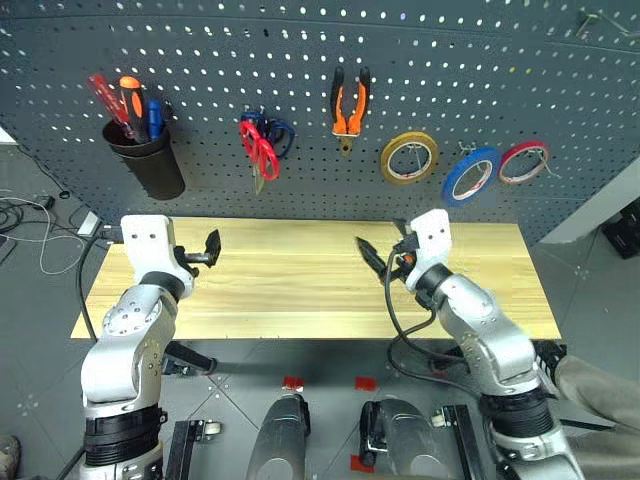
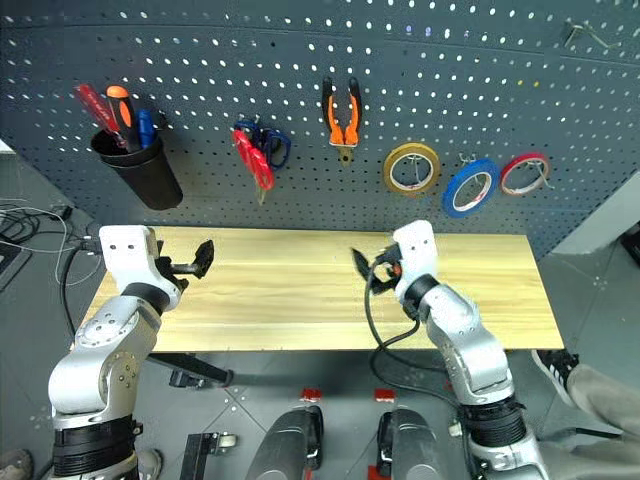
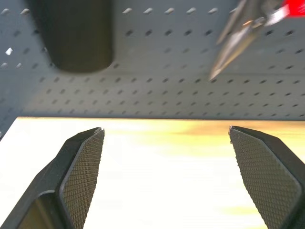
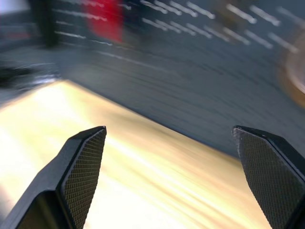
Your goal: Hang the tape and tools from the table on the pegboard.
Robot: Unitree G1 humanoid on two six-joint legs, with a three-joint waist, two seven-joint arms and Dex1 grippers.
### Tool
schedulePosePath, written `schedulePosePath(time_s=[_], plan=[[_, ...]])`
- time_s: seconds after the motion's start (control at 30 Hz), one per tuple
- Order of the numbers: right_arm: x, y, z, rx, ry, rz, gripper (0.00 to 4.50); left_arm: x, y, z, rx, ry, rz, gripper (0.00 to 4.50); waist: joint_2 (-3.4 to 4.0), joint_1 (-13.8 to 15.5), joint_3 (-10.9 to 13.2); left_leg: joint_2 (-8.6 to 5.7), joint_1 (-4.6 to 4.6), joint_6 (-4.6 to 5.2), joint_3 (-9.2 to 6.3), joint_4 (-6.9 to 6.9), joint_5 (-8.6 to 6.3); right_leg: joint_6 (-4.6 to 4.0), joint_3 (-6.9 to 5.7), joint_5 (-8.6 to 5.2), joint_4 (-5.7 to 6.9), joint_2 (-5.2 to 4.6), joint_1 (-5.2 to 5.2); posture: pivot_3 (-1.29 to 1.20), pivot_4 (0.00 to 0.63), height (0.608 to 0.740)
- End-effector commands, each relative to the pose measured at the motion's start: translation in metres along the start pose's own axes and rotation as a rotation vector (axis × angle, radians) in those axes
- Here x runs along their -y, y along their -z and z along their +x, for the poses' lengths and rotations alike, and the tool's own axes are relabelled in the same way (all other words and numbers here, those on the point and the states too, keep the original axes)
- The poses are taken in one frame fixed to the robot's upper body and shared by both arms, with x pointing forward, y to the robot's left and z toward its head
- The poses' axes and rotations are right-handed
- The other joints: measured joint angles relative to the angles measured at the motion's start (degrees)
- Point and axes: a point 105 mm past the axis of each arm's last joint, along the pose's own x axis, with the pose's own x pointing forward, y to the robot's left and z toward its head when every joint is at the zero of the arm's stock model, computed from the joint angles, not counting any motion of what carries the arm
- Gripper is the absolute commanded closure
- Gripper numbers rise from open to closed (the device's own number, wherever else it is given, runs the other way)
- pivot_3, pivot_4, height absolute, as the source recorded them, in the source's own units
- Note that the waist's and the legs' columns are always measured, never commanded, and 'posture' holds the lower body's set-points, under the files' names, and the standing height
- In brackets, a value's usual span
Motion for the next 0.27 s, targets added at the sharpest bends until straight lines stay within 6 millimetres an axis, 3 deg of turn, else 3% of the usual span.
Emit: schedulePosePath(time_s=[0.03,0.27], plan=[[0.031,0.015,-0.002,0.035,0.184,-0.048,0.0,-0.007,0.003,0.002,0.021,0.003,0.042,0.1,-0.01,0.14,-0.55,0.0,0.0,0.01,0.01,0.0,0.01,-0.02,0.01,0.01,0.0,0.0,-0.01,0.03,0.15,0.74],[0.061,0.05,-0.003,0.004,0.321,-0.09,0.0,-0.018,0.012,0.007,0.045,-0.032,0.091,0.1,0.07,0.15,-2.01,0.01,0.01,0.02,0.04,-0.02,0.01,-0.23,0.05,0.13,-0.01,0.02,-0.02,0.03,0.118,0.74]])
